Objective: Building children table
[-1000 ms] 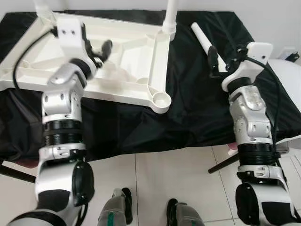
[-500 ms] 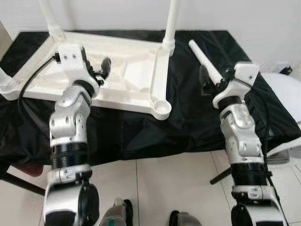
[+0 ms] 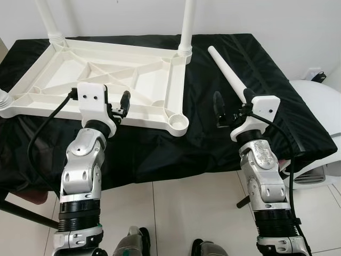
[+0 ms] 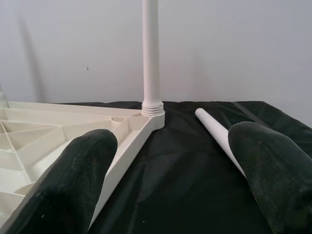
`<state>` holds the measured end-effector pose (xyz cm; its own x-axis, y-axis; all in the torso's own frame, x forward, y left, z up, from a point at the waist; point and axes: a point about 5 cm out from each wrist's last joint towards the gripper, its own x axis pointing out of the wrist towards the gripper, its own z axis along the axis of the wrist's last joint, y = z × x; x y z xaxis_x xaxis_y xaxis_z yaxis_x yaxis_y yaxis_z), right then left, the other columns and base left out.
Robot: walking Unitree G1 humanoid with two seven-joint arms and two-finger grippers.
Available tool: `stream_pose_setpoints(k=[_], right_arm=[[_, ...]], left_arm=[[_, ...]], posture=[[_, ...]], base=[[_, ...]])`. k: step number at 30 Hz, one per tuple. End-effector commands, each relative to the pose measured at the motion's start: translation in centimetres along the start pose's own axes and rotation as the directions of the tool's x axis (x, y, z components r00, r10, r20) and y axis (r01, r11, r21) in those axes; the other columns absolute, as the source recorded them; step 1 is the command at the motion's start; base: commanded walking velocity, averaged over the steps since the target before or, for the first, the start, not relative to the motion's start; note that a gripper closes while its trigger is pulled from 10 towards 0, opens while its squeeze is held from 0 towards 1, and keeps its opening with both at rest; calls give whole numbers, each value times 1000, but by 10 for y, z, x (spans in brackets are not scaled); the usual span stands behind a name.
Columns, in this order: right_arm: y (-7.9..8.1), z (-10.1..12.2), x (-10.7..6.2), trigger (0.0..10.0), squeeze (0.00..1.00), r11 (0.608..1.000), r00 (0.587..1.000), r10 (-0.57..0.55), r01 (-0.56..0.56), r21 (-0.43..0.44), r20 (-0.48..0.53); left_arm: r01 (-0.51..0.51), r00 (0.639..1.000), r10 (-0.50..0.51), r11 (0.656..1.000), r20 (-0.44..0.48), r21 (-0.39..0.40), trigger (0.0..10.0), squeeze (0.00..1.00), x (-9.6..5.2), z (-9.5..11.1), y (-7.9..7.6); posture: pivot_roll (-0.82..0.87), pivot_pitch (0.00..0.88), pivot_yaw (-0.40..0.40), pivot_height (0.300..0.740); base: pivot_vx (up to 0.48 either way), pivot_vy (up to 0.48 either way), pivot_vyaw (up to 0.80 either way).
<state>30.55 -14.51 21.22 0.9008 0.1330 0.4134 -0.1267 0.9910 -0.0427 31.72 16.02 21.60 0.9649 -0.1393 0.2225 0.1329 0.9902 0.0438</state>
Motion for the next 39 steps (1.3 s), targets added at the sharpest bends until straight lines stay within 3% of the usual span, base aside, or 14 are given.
stream_pose_setpoints(k=[1, 10, 23, 39], right_arm=[[3, -2, -5, 10000, 0, 1000, 1000, -1, 1, 2, -7], [14, -5, -14, 10000, 0, 1000, 1000, 12, -12, 11, -20], [15, -14, -9, 10000, 0, 1000, 1000, -14, 13, -13, -27], [13, -21, -5, 10000, 0, 999, 999, -17, 16, -34, -33]], left_arm=[[-92, 996, 92, 996, 2, 15, 10000, 0, -5, -2, 6], [-120, 993, 121, 992, -10, 32, 10000, 0, -16, -5, 11], [-134, 990, 136, 989, -44, 56, 10000, 0, -11, -22, 11], [-137, 989, 139, 990, -55, 42, 10000, 0, -5, -32, 13]], posture=[[-30, 115, 45, 740], [-33, 88, 64, 740], [-65, 4, 72, 740], [-86, 0, 76, 740]], base=[[0, 0, 0], [0, 0, 0], [0, 0, 0], [0, 0, 0]])
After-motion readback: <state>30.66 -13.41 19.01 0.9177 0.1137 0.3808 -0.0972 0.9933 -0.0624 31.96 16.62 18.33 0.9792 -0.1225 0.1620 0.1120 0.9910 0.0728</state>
